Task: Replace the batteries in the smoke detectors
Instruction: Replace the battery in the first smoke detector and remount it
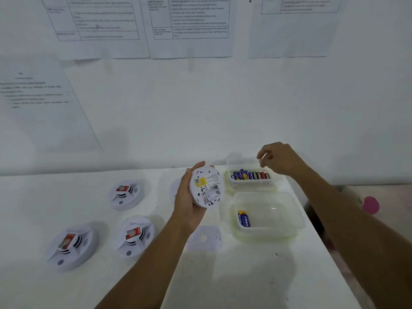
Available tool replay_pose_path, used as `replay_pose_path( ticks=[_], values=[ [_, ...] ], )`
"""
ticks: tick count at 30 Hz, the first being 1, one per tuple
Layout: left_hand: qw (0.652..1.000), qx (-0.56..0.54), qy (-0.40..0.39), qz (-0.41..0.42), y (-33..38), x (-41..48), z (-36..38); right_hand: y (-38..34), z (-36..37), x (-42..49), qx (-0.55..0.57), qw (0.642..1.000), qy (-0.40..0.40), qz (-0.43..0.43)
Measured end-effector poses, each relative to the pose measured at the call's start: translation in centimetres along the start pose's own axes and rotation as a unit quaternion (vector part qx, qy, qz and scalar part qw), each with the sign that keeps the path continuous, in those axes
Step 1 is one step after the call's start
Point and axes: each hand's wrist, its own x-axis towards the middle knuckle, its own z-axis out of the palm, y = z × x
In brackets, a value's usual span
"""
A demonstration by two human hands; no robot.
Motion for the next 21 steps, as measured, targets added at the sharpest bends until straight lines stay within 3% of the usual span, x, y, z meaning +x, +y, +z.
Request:
replay_pose_path(
  ticks=[10,21],
  values=[
    [1.0,-0.011,0.007,-0.027,-1.4,3.1,0.3,2.6,3.1,5.1,-0.189,0.975,-0.114,0.004],
    [0.999,-0.031,0.023,-0.033,-2.3,4.0,-0.4,2.5,4.6,6.0,-0.189,0.973,-0.135,0.01]
  ],
)
